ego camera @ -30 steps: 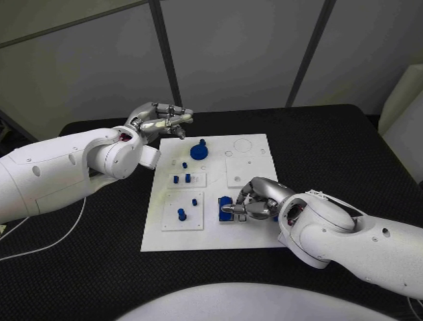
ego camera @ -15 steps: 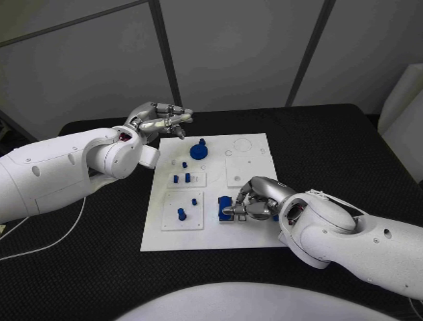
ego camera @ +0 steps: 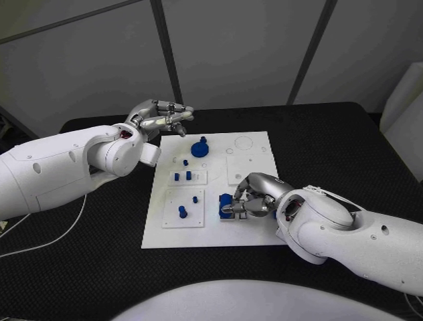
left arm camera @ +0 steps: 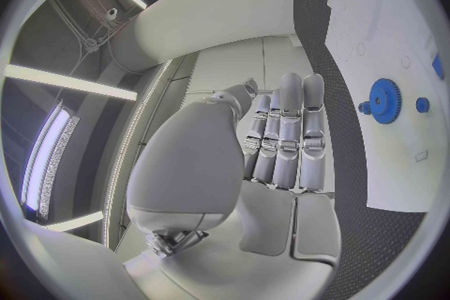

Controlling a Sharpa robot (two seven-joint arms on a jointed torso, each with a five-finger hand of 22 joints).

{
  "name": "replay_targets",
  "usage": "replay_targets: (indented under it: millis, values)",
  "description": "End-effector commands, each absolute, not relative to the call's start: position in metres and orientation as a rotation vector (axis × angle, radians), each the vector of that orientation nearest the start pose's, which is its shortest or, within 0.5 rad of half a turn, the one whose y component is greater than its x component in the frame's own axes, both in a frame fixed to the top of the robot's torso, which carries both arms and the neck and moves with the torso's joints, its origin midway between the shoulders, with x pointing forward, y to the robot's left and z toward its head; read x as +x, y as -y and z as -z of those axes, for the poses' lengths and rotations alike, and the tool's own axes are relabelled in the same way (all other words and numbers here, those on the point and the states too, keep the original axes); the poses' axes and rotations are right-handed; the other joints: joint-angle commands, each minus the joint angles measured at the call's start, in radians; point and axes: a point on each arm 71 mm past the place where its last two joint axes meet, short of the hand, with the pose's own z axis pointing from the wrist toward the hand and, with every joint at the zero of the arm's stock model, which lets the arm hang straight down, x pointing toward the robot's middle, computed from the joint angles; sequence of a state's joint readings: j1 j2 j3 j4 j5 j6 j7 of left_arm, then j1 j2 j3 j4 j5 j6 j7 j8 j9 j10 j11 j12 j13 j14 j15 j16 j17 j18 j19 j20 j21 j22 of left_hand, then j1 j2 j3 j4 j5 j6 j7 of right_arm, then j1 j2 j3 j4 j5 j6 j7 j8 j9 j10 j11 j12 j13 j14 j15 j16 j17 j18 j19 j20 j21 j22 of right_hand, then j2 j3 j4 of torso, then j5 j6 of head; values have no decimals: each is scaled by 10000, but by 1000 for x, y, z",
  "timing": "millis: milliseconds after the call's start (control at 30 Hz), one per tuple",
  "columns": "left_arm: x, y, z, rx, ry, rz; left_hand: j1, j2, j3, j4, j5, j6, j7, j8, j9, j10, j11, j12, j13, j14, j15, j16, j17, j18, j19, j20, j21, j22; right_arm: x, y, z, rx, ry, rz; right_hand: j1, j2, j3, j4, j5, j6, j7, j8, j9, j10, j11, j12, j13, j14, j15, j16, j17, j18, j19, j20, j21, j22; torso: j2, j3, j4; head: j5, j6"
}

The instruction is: Assemble the parts on the task board

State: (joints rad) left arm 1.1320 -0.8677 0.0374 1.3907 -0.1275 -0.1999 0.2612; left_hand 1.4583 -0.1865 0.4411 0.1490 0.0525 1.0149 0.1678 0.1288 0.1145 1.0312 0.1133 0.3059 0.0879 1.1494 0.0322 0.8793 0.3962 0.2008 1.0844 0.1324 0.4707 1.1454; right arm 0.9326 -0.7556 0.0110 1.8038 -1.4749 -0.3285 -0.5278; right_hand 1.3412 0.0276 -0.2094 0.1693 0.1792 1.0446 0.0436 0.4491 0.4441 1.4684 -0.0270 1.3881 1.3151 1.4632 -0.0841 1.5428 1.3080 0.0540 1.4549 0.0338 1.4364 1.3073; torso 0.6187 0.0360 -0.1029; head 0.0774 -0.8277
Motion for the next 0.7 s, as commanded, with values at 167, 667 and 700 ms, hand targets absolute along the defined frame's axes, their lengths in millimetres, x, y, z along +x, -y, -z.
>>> replay_targets:
  millis: [167,667,700]
  values:
    - [506,-257,198,-11145,-15214,14289,-10,52,-54,-8,-30,43,16,57,-15,-65,-32,48,16,-63,2,-52,-13,-187,-37,7,-68,-12,378,114,261,452,-19812,-6214,660,229,304,-399,-84,28,-107,13,11,256,-98,69,1241,965,-94,48,2080,-96,0,-110,51,871,-8,5,-5,-8,-30]
    - [507,-259,198,-11158,-15208,14259,-10,52,-54,-8,-30,43,16,57,-15,-65,-32,48,16,-63,2,-52,-13,-187,-37,7,-68,-12,375,127,251,1279,-18908,-7084,182,104,251,-77,248,-313,107,-335,-118,142,67,-158,1115,956,23,29,2040,-79,-64,-46,-25,789,-11,12,-12,9,-17]
    - [507,-259,198,-11159,-15206,14256,-10,52,-54,-8,-30,43,16,57,-15,-65,-32,48,16,-63,2,-52,-13,-187,-37,7,-68,-12,375,130,250,1367,-18811,-7136,148,93,256,-40,288,-367,142,-398,-145,117,96,-204,1087,954,46,23,2027,-75,-78,-28,-41,770,-14,8,-15,10,-11]
